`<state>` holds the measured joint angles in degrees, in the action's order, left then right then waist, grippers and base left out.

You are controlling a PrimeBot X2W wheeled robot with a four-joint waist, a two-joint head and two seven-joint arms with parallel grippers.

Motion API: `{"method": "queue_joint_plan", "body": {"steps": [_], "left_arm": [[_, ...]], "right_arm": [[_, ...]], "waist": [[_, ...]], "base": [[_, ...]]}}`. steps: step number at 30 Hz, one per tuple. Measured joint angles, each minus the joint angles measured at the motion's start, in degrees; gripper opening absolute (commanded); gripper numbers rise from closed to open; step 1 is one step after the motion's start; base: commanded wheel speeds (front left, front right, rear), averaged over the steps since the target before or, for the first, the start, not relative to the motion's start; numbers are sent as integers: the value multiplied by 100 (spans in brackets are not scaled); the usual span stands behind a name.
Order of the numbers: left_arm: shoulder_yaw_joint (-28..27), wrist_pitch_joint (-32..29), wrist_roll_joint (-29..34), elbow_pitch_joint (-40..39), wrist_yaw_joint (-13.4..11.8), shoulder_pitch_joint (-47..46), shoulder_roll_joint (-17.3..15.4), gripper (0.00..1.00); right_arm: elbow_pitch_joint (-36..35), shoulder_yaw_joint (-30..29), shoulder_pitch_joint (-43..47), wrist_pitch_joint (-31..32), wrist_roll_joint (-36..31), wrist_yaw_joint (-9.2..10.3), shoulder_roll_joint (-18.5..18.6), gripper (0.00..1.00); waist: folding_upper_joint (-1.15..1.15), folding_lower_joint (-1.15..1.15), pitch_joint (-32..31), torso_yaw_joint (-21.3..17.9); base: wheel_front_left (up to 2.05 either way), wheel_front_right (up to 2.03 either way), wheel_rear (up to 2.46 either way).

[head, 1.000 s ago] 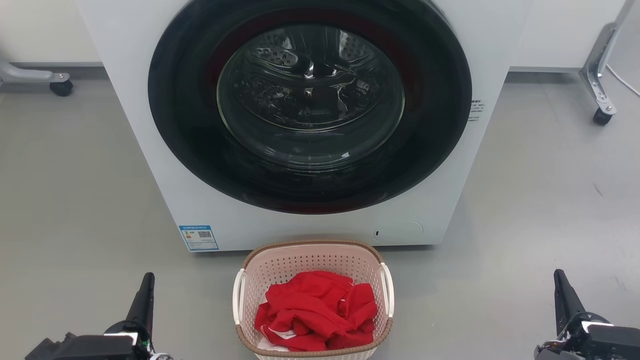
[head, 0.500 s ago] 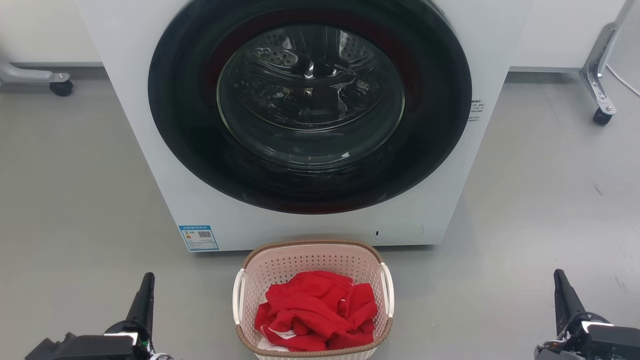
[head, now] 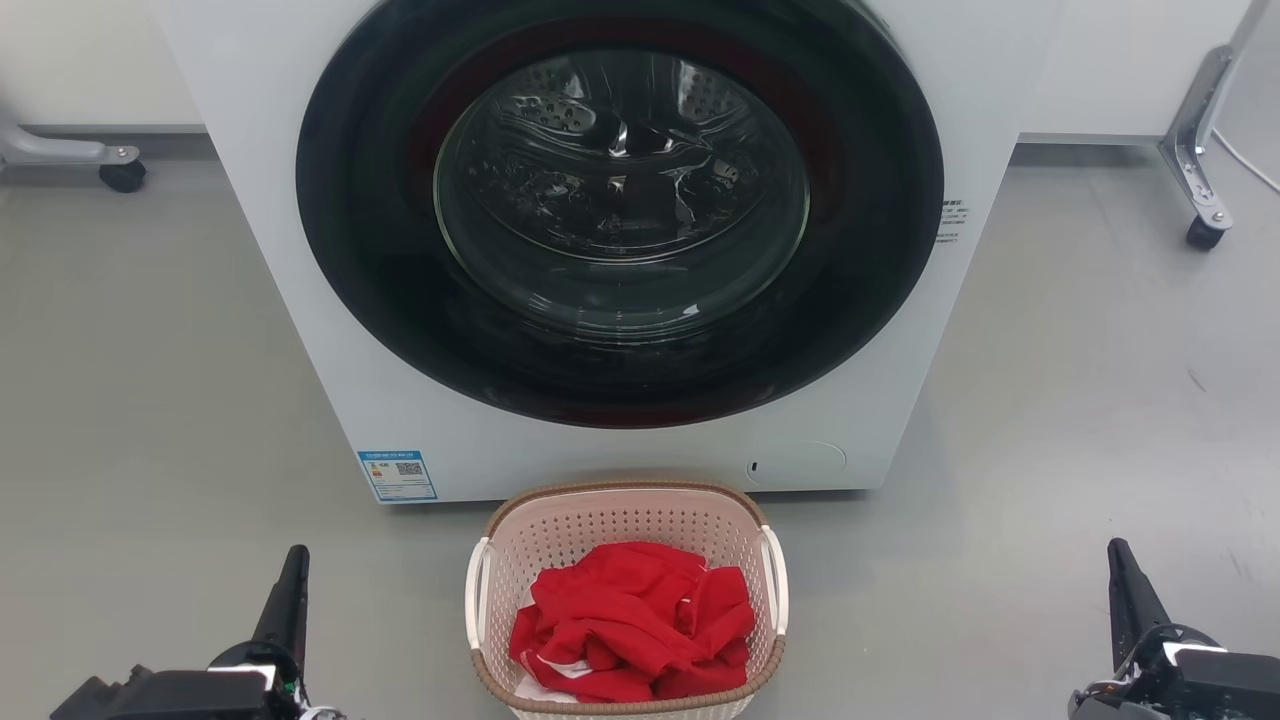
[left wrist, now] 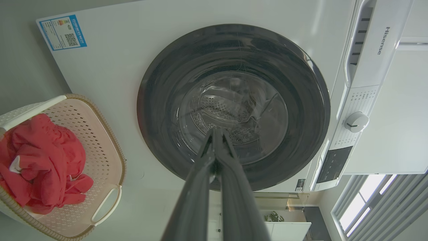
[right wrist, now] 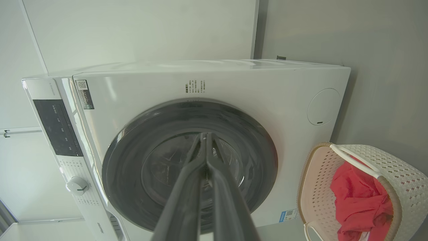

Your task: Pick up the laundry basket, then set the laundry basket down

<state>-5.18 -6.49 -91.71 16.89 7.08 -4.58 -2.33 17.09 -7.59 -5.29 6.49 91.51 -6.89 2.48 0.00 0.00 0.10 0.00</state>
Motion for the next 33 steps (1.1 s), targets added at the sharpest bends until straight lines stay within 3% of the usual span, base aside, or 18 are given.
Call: {"method": "queue_joint_plan", "body": {"steps": [33], "left_arm": [[0,1,0,-1,0,0,0,0]], "right_arm": [[-1,0,0,0,0,0,0,0]], "waist": [[0,0,1,0]], "base": [[0,0,0]]}}
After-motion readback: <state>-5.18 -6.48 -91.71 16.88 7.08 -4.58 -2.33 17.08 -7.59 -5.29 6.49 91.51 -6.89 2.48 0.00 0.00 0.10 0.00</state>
